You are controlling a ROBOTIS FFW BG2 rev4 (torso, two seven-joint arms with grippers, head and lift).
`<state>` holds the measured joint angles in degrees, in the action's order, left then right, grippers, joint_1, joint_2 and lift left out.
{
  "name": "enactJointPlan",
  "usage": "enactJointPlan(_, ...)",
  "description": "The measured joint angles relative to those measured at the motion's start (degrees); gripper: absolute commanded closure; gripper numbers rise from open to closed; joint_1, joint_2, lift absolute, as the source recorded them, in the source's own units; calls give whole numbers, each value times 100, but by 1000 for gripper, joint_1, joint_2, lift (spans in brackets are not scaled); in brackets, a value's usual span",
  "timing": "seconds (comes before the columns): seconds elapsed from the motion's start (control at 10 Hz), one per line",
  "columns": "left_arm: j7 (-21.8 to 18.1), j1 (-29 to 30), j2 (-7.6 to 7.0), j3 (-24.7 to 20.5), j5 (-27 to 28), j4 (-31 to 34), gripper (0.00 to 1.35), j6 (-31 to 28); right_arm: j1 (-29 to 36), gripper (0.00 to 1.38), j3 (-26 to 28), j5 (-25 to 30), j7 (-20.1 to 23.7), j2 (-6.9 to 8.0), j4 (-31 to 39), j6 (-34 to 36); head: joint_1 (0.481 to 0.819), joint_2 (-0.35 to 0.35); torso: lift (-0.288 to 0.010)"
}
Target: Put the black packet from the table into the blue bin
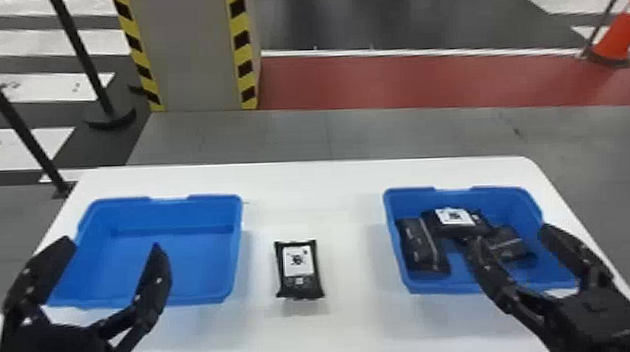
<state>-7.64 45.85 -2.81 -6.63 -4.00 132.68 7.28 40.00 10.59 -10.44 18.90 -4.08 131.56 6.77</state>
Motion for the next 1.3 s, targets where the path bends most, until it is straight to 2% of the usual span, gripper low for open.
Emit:
enactJointPlan(0.2,0,-1,0,5,0,0,116,-11,-779,167,-475,-36,331,-167,-505,785,695,70,-110)
enactJointPlan(0.4,0,-7,0,9,0,0,116,-12,-1328,167,-979,33,398,-284,-673,1645,695,145,-110)
enactJointPlan(0.8,1,-42,0,28,9,0,116,-39,-2576,168,-1679,480,507,-407,-1152,3290,695,199,-110)
enactJointPlan(1.0,0,-53,0,51,20,0,116,-61,-3304,165,-2088,472,692,-497,-1906,3562,695,220,-110)
enactJointPlan(1.3,0,-81,-3,79,33,0,116,-107,-4257,171,-2807,365,958,-601,-3157,3524,695,274,-110)
